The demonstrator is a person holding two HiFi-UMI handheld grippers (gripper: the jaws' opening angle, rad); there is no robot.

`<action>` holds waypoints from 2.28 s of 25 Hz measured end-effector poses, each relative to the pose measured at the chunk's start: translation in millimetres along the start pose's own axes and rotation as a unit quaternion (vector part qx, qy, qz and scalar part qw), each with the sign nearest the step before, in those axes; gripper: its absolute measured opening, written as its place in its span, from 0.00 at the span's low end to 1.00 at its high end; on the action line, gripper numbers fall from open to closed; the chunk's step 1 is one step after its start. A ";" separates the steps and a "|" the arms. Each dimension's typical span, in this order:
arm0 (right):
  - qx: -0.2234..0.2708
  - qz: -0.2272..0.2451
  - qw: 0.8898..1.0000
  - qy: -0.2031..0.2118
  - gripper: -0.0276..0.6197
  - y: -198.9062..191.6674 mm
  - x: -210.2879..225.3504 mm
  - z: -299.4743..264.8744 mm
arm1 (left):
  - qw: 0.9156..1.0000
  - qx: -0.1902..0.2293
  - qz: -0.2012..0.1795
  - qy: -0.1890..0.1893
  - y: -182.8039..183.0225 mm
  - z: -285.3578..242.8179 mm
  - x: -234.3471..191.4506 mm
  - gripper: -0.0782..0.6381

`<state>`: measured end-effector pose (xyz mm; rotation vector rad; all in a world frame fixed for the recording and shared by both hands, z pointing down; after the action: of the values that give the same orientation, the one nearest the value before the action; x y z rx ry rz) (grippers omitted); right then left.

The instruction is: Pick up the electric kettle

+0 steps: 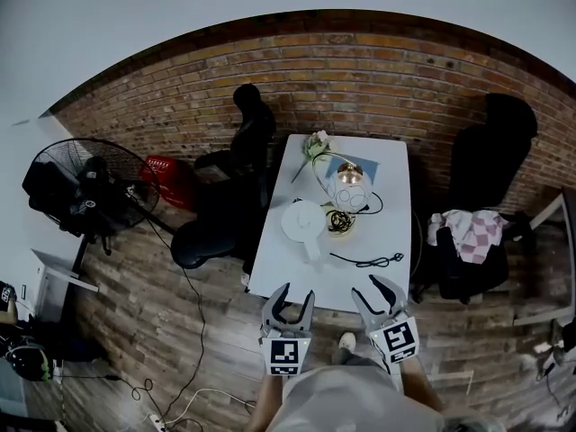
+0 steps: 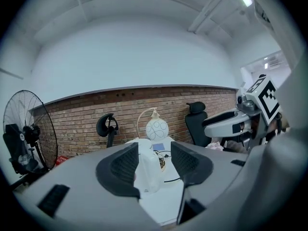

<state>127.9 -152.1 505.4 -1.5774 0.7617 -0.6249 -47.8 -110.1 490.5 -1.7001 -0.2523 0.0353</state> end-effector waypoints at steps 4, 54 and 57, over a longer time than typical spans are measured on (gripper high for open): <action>0.006 0.004 1.000 0.012 0.32 5.3 17.1 -8.9 | 1.000 -0.006 0.001 0.011 0.5 -14.8 3.8 0.40; -0.047 -0.006 0.999 0.006 0.32 -36.2 48.8 -75.8 | 0.992 -0.113 0.046 0.039 -83.0 -134.8 -3.1 0.52; -0.054 -0.014 0.998 0.005 0.32 -40.8 47.0 -80.8 | 0.990 -0.119 0.059 0.043 -90.8 -138.8 -6.4 0.52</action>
<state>101.7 -236.7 555.9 -1.6880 0.7931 -0.6214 -43.9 -235.4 599.3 -1.9482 -0.0937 0.0209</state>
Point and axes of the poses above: the fingertips, and each gripper's own axes: z backward along the fingers, x to its right, y out of its top, the point moved 5 cm from there along z, backward along the fingers, and after that the axes turned 5 degrees about x, right-handed, at the moved point
